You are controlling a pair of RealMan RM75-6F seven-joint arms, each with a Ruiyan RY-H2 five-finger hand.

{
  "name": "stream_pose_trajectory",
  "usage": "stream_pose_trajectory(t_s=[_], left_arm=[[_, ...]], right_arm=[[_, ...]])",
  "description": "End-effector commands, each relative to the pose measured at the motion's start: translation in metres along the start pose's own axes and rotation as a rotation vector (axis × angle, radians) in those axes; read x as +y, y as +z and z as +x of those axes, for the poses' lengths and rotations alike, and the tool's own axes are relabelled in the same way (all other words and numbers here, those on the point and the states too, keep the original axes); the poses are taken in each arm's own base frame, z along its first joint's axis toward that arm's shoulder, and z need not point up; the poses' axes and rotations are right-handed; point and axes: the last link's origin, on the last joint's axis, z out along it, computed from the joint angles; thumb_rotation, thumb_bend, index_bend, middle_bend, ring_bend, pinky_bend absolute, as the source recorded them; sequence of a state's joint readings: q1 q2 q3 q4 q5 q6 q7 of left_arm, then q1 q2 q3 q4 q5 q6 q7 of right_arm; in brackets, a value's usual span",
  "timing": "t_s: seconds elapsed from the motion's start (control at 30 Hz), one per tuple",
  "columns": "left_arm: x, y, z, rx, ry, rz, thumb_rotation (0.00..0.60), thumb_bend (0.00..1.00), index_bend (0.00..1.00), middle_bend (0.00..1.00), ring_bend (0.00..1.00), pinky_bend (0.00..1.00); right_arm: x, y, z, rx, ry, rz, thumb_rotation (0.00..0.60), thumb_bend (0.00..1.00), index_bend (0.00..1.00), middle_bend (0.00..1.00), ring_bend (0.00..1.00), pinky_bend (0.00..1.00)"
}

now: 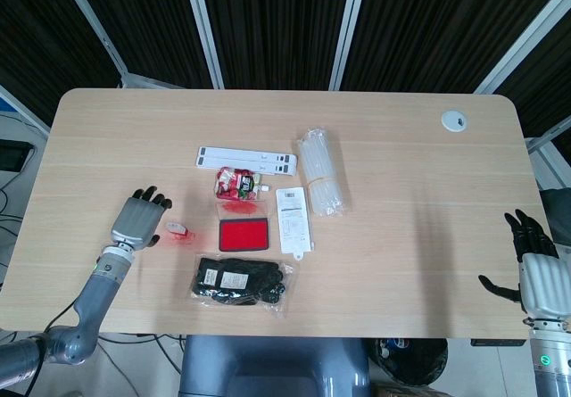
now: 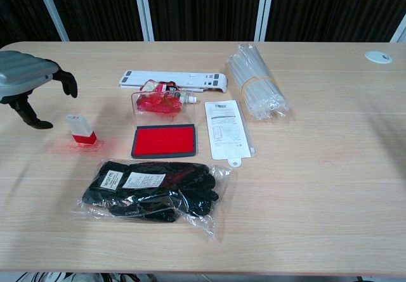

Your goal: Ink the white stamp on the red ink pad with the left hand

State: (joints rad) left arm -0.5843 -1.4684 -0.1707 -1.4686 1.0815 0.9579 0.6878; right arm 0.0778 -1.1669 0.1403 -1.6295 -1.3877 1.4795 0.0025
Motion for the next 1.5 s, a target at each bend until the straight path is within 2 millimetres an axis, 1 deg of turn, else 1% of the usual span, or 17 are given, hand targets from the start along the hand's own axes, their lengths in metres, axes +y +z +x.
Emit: stream_pose_trajectory(t_s=[0.03, 0.23, 0.4, 0.67, 1.23, 1.5], left_arm=[[0.007, 0.006, -0.002, -0.007, 0.005, -0.014, 0.6, 0.19, 0.37, 0.33, 0.15, 0.25], [0.016, 0.013, -0.009, -0.023, 0.025, -0.033, 0.6, 0.19, 0.4, 0.37, 0.17, 0.27], [0.02, 0.017, -0.013, -0.03, 0.034, -0.034, 0.6, 0.19, 0.43, 0.4, 0.18, 0.27], [0.024, 0.02, -0.019, -0.036, 0.029, -0.039, 0.6, 0.23, 0.45, 0.42, 0.19, 0.27], [0.026, 0.023, -0.025, -0.04, 0.038, -0.046, 0.6, 0.31, 0.49, 0.46, 0.21, 0.28], [0.027, 0.023, -0.028, -0.042, 0.041, -0.049, 0.6, 0.35, 0.51, 0.48, 0.24, 0.3]], right_arm=[[0.0, 0.0, 0.0, 0.002, 0.004, -0.002, 0.6, 0.06, 0.0, 0.0, 0.0, 0.17], [-0.001, 0.001, 0.0, 0.005, 0.005, 0.003, 0.6, 0.07, 0.0, 0.0, 0.0, 0.17], [-0.001, 0.001, 0.001, 0.009, 0.01, 0.0, 0.6, 0.07, 0.0, 0.0, 0.0, 0.17], [-0.002, 0.001, 0.001, 0.008, 0.012, 0.001, 0.6, 0.08, 0.0, 0.0, 0.0, 0.17], [-0.002, 0.0, 0.001, 0.013, 0.02, 0.0, 0.6, 0.09, 0.0, 0.0, 0.0, 0.17], [-0.002, 0.0, 0.001, 0.015, 0.022, 0.0, 0.6, 0.09, 0.0, 0.0, 0.0, 0.17]])
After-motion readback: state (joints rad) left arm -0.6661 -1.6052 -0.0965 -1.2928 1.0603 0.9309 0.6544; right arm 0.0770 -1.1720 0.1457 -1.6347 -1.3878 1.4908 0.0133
